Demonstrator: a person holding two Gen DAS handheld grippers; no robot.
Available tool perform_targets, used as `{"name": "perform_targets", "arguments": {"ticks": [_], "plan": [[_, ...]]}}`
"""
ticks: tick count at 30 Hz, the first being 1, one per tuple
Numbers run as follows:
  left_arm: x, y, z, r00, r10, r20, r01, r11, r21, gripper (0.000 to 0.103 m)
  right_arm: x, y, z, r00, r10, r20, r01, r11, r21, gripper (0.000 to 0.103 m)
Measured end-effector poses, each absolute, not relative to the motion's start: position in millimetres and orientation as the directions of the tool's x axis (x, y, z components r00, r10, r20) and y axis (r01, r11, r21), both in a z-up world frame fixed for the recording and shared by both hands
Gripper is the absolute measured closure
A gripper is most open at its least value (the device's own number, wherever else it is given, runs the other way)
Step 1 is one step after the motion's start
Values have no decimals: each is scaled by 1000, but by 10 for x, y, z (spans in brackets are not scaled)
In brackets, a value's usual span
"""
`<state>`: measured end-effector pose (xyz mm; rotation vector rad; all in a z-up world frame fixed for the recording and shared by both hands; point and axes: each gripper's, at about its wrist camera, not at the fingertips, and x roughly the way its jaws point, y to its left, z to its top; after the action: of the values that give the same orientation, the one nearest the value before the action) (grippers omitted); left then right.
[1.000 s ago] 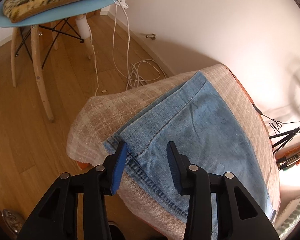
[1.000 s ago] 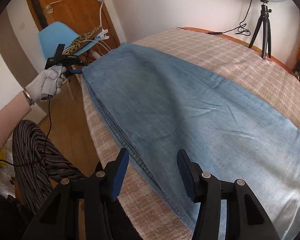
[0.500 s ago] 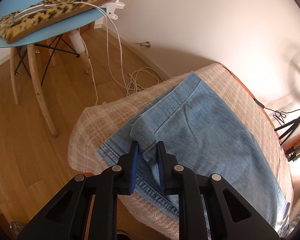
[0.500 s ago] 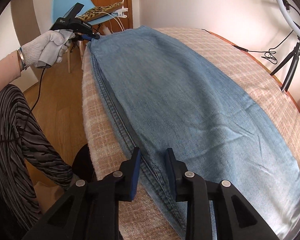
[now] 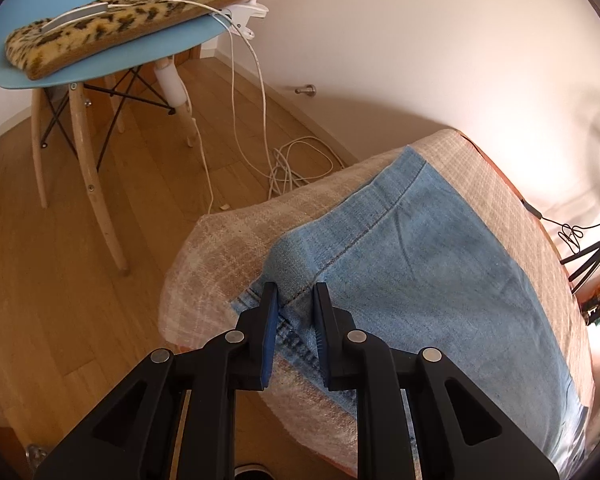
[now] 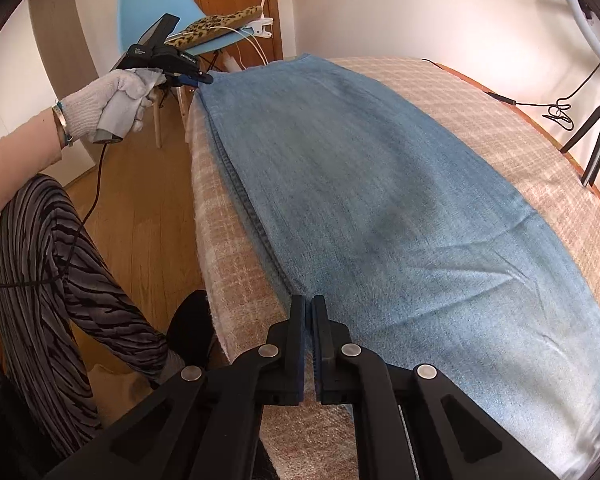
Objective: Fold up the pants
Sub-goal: 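Grasp the leg hem with the left tool and lift it up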
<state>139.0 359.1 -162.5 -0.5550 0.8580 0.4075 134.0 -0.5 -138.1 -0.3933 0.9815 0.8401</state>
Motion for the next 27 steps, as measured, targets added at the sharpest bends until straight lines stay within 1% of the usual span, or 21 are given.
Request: {"name": "perform_targets", "arguments": {"ticks": [3, 5, 7, 8, 10, 11, 13, 14, 17, 19, 23, 27], "plan": [[1418, 3551, -1622, 583, 143, -800, -537, 806, -247, 87, 1364, -69, -1356, 253, 472, -844, -767, 630, 122, 103], [1434, 3546, -1643, 575, 146, -805, -540, 807, -239, 87, 1345, -98, -1351, 253, 476, -842, -767, 630, 125, 103], [1408, 3572, -1628, 588, 139, -797, -551, 790, -269, 86, 1324, -80, -1413, 246, 451, -858, -773, 625, 107, 103], [1381, 3593, -1609, 596, 136, -792, -559, 778, -287, 83, 1304, -71, -1421, 239, 453, -859, -778, 618, 110, 103], [1310, 3641, -1564, 617, 115, -779, -561, 758, -333, 82, 1262, -73, -1376, 215, 472, -855, -795, 593, 128, 103], [1263, 3670, -1547, 624, 112, -773, -571, 742, -353, 78, 1240, -85, -1343, 221, 482, -848, -798, 589, 128, 103], [1184, 3742, -1555, 641, 73, -764, -584, 692, -424, 54, 1222, -127, -1259, 235, 496, -836, -795, 593, 128, 102], [1152, 3782, -1585, 656, 38, -753, -581, 662, -473, 53, 1230, -153, -1221, 243, 507, -827, -793, 595, 132, 99], [1128, 3858, -1727, 653, -23, -757, -606, 583, -540, 53, 1282, -236, -1121, 277, 518, -810, -773, 621, 133, 87], [1148, 3869, -1797, 650, -56, -758, -609, 557, -564, 53, 1321, -282, -1100, 292, 515, -806, -757, 639, 134, 86], [1192, 3873, -1839, 658, -74, -749, -607, 536, -586, 53, 1387, -329, -1098, 300, 512, -805, -733, 664, 149, 86], [1196, 3846, -1743, 689, -49, -723, -587, 546, -597, 55, 1408, -338, -1127, 301, 501, -812, -722, 675, 149, 86]]}}
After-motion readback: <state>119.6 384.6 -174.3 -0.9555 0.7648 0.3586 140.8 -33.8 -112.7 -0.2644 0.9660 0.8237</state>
